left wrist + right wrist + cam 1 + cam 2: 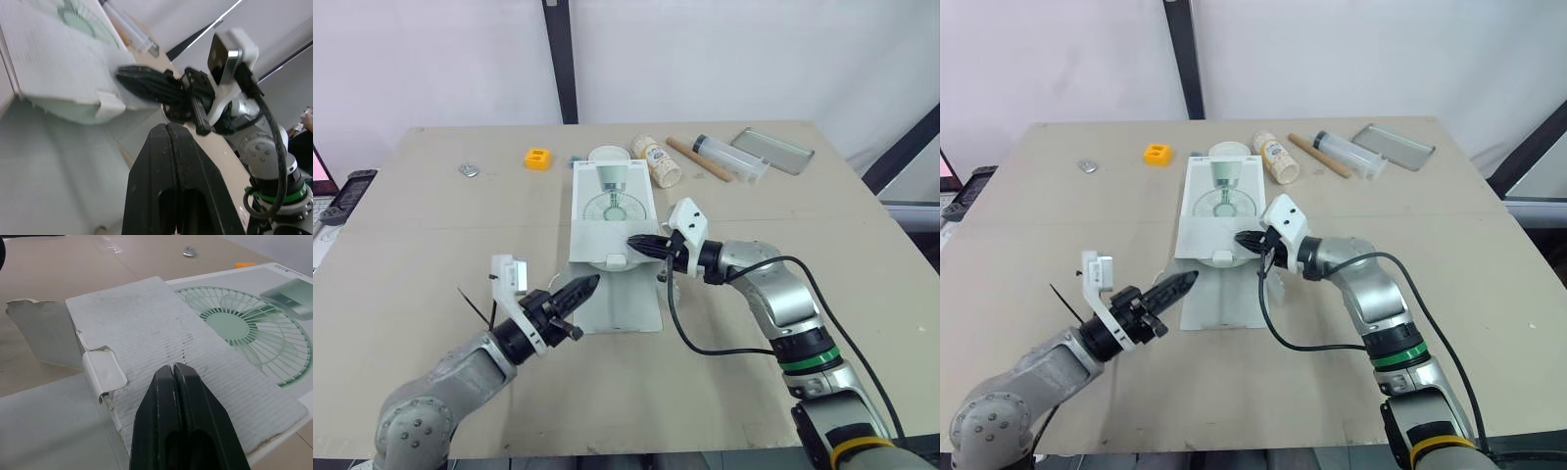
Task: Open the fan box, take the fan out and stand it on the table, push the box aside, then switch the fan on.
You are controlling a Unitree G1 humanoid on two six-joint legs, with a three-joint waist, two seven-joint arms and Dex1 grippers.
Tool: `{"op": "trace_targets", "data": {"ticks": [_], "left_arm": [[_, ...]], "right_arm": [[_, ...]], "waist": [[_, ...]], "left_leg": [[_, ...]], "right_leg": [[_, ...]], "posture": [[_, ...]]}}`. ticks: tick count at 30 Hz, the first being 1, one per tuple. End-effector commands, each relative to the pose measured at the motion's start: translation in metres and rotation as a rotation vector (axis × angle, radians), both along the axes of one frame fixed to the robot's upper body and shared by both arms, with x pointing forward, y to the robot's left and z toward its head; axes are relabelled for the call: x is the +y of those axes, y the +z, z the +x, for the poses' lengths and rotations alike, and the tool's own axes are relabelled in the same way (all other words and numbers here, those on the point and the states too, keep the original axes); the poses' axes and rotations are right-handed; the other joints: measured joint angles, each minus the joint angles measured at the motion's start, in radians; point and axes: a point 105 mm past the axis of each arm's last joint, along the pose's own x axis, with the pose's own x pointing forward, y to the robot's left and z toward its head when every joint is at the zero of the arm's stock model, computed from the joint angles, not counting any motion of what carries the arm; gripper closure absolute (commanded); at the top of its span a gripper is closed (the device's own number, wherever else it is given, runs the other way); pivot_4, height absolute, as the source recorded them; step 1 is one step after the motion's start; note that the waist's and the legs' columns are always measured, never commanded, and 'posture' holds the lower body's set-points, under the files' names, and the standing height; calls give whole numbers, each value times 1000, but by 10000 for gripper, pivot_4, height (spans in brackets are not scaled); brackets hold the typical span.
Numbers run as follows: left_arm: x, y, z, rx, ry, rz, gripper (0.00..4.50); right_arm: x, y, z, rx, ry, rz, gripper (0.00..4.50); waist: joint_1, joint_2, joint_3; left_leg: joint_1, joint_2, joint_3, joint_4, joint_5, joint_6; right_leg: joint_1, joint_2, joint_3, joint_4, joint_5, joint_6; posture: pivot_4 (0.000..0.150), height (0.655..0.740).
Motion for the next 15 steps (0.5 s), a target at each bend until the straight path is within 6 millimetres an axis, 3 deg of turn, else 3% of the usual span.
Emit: {"op": "trace_targets", "data": {"ticks": [1, 8, 15], "left_arm": [[-7, 0, -8, -6, -15, -7, 45000], [-19, -18, -20, 57, -112, 25, 45000], [-21, -37, -14, 123, -116, 66, 45000]], "right_arm": [[-3, -18, -2, 60, -2, -49, 44774], [-2, -18, -3, 65, 12, -60, 44774], [-4, -18, -1, 65, 11, -68, 44774]], "waist": [[0, 0, 0], [2, 0, 0], [2, 0, 0]], "left_leg": [[0, 0, 0, 0, 0, 0], [3, 0, 0, -2, 0, 0], [9, 1, 0, -6, 0, 0]], "right_leg": [[1, 0, 0, 0, 0, 0], [3, 1, 0, -3, 0, 0], [11, 1, 0, -8, 0, 0]], "posture": [[1500, 7400], [1500, 7400], [1500, 7400]]}}
